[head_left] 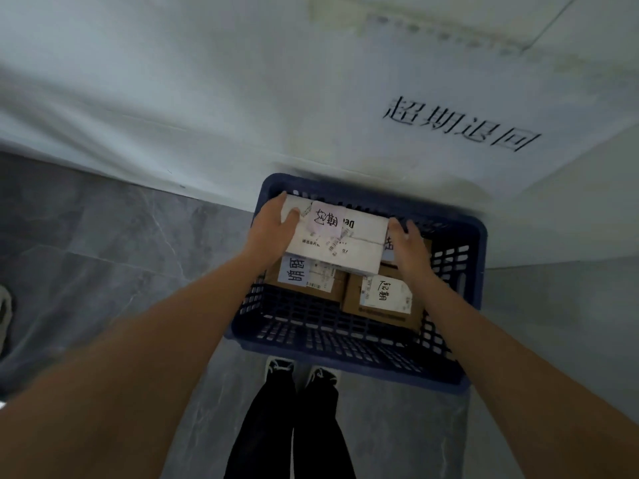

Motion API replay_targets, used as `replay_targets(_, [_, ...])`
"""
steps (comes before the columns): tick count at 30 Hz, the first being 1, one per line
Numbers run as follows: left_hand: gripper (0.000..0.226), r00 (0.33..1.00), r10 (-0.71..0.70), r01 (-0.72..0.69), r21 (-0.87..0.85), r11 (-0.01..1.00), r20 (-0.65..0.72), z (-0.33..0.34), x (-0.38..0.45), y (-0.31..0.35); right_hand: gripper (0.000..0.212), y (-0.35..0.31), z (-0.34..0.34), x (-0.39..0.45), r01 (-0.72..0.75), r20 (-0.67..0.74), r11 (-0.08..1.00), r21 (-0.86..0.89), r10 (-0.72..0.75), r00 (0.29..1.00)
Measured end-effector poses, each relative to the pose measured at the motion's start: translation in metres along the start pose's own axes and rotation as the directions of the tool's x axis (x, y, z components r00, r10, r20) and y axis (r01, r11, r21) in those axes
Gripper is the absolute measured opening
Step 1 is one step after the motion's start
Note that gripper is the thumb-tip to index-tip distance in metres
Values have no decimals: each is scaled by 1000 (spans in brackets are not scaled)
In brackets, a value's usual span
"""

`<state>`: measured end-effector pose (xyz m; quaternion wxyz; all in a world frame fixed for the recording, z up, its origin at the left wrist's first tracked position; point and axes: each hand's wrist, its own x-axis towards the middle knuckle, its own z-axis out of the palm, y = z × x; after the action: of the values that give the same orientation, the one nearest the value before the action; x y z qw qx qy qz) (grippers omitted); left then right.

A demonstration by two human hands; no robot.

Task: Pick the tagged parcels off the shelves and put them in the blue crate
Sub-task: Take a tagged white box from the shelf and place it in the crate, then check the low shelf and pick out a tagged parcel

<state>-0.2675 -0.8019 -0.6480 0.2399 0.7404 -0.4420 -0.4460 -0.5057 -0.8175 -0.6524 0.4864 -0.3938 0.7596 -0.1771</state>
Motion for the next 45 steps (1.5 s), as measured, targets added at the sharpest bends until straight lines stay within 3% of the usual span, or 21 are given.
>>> replay_targets(3, [57, 986, 145, -163, 354, 921, 77, -44, -39, 31, 71, -40, -30, -42, 192, 66, 934, -302, -181, 981])
replay_targets(6, [60, 968, 220, -252, 476, 842, 122, -88, -75, 58, 72, -82, -53, -76, 359, 181, 712, -604, -316, 931])
replay_targets(10, [62, 961, 266, -259, 589, 766, 77, -139, -113, 88, 73, -144, -59, -120, 497, 301, 446, -745, -440, 846])
replay_targets(14, [65, 965, 260, -217, 671, 709, 37, -177, -146, 105, 72, -189, -41, -155, 611, 473, 193, -768, -472, 744])
replay_targets(18, [67, 971, 218, -90, 707, 702, -93, -208, -187, 112, 71, -227, -9, -189, 732, 633, 46, -679, -467, 617])
replay_targets(23, [67, 939, 72, 160, 610, 776, -337, -242, -262, 91, 71, -260, 30, -237, 852, 806, -193, -487, -476, 353])
replay_targets(31, [69, 784, -154, 506, 476, 720, -601, -269, -432, 47, 68, -273, 85, -373, 860, 936, -458, -225, -348, 60])
replay_targets(38, [67, 502, -276, 701, 199, 685, -820, -285, -607, -8, 72, -226, 171, -542, 756, 956, -644, 119, -130, -262])
replay_targets(45, [65, 209, -443, 859, -52, 509, -872, -243, -826, -93, 69, -104, 233, -745, 551, 830, -695, 463, 120, -545])
